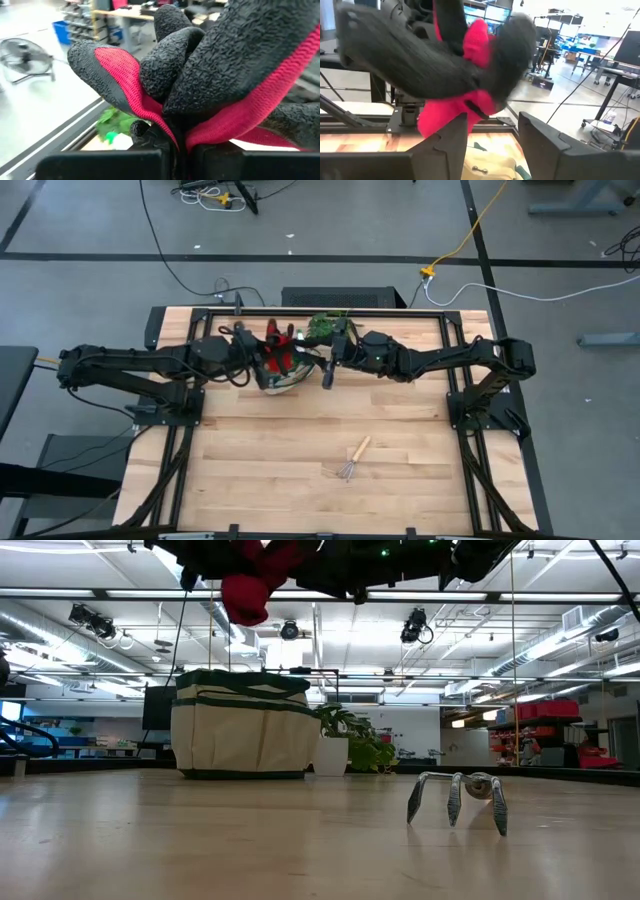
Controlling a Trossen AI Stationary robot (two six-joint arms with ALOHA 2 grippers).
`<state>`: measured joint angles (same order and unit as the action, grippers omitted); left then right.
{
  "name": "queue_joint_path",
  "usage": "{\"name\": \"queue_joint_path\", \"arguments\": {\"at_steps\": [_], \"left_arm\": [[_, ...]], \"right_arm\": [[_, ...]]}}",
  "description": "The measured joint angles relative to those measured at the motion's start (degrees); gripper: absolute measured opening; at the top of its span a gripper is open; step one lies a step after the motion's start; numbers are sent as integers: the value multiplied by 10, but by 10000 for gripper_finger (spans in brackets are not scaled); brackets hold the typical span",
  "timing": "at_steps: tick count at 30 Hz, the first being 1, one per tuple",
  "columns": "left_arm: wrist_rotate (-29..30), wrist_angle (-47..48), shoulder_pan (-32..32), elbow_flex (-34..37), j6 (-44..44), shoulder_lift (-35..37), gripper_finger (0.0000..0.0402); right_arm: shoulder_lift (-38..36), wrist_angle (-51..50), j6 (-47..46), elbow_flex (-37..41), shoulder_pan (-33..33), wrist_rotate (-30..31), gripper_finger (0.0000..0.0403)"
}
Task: Pick & Place Garden tools in Gardening bag
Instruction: Put the red gloves into the gardening bag
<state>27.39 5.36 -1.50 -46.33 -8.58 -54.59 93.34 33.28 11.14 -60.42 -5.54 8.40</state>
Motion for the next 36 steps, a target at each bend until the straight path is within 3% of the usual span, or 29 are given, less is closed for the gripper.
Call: {"name": "queue_joint_path", "arguments": {"at_steps": [6, 16, 28, 36], "left_arm": [[69, 68, -4, 0, -17, -2, 26], [85, 101, -23, 1, -53, -2, 26], [80, -71, -51, 132, -55, -2, 25], [66, -123, -70, 187, -66, -17, 25]], "right_arm": [[0, -1, 1, 0, 0, 0, 176], [-3, 2, 1, 0, 0, 2, 177], [-22, -14, 6, 0, 6, -3, 177], [-22, -11, 15, 0, 8, -3, 177]]}}
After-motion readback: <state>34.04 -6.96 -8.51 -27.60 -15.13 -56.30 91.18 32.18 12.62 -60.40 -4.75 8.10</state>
